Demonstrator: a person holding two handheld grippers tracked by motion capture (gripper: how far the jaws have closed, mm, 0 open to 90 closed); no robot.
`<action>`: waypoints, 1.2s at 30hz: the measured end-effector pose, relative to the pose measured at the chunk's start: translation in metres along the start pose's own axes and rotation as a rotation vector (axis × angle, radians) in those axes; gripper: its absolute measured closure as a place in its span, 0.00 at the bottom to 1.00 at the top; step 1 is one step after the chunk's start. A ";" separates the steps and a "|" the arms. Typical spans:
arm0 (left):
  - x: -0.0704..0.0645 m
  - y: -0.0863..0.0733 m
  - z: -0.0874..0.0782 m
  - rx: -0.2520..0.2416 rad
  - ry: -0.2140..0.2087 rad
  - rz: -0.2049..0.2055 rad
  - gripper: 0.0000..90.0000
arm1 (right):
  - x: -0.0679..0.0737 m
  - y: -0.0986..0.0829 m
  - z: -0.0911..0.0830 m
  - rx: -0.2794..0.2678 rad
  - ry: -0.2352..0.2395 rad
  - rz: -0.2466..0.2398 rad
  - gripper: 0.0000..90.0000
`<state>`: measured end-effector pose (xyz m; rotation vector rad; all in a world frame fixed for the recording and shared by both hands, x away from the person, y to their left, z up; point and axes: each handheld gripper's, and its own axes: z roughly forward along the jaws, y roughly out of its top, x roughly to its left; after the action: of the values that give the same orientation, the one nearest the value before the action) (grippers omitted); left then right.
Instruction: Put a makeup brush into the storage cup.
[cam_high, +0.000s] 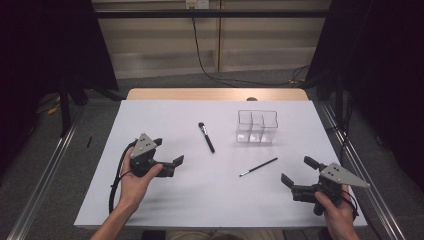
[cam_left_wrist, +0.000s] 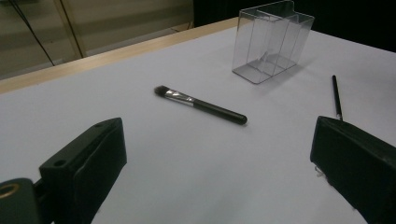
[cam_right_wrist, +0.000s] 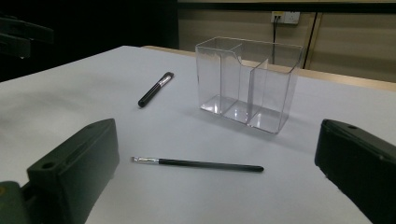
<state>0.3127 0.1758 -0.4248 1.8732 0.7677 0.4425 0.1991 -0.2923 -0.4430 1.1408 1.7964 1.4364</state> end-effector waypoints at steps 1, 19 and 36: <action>0.000 0.001 0.003 0.005 -0.008 0.009 0.04 | 0.000 0.000 0.000 0.000 0.000 0.000 0.00; -0.003 0.028 0.036 -0.028 -0.003 0.011 0.04 | 0.000 0.000 0.000 -0.001 0.002 -0.003 0.00; -0.001 0.044 0.068 -0.036 -0.014 0.001 0.03 | 0.000 -0.001 0.000 0.001 0.008 -0.004 0.00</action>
<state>0.3673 0.1170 -0.4129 1.8412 0.7454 0.4405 0.1992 -0.2924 -0.4436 1.1323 1.8039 1.4401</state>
